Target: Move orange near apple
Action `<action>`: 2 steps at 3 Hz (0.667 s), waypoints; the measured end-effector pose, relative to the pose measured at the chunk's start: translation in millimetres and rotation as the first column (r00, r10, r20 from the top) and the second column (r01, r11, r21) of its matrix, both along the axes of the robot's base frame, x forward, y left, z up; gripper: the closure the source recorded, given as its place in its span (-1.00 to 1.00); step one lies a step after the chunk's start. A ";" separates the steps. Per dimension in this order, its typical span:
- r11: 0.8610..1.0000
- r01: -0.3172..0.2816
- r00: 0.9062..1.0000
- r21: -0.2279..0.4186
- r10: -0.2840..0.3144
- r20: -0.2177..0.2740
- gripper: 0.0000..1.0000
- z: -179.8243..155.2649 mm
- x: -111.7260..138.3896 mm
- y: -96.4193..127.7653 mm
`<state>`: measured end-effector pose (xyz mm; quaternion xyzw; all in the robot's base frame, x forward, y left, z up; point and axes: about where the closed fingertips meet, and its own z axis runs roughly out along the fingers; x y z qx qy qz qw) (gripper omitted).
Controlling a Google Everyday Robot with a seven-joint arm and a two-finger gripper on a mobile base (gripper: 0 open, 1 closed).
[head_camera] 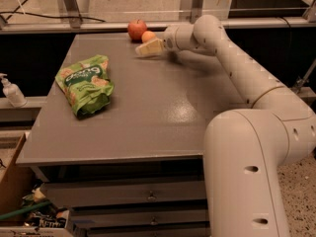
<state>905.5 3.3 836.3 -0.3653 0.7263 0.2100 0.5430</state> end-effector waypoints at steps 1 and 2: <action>1.000 -0.020 1.000 0.020 0.020 0.005 -1.00 10.9 -21.1 -18.8; 0.997 -0.024 1.000 0.073 0.024 -0.009 -1.00 26.1 -89.2 -89.5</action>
Offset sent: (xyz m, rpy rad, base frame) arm -0.0984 -0.0979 0.0355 0.0829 -0.0118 0.0201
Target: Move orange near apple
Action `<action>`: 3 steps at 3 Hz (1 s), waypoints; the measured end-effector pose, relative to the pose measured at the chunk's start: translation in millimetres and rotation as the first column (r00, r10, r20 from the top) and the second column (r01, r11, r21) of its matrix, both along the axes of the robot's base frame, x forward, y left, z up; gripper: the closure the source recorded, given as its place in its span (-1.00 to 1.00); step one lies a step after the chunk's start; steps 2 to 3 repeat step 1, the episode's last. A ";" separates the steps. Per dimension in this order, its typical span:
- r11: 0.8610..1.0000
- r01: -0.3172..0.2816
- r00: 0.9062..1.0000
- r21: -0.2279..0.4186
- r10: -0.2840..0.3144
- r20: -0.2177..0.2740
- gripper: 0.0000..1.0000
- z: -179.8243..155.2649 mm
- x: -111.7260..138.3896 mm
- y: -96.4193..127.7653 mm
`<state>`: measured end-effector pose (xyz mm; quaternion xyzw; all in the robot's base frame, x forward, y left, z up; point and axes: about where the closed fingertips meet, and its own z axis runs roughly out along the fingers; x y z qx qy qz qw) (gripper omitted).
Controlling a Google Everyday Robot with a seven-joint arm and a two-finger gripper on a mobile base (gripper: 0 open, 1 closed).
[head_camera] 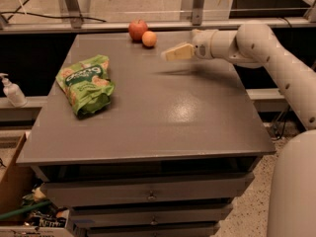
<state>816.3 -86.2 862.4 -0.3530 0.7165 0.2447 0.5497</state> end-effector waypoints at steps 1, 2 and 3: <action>1.000 0.000 1.000 0.000 0.000 0.000 -1.00 0.0 0.0 0.1; 1.000 0.000 1.000 0.000 0.000 0.000 -1.00 0.0 0.0 0.1; 1.000 0.000 1.000 0.000 0.000 0.000 -1.00 0.0 0.0 0.1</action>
Offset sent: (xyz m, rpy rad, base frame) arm 0.0000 0.0000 0.0000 0.0000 0.0000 0.0000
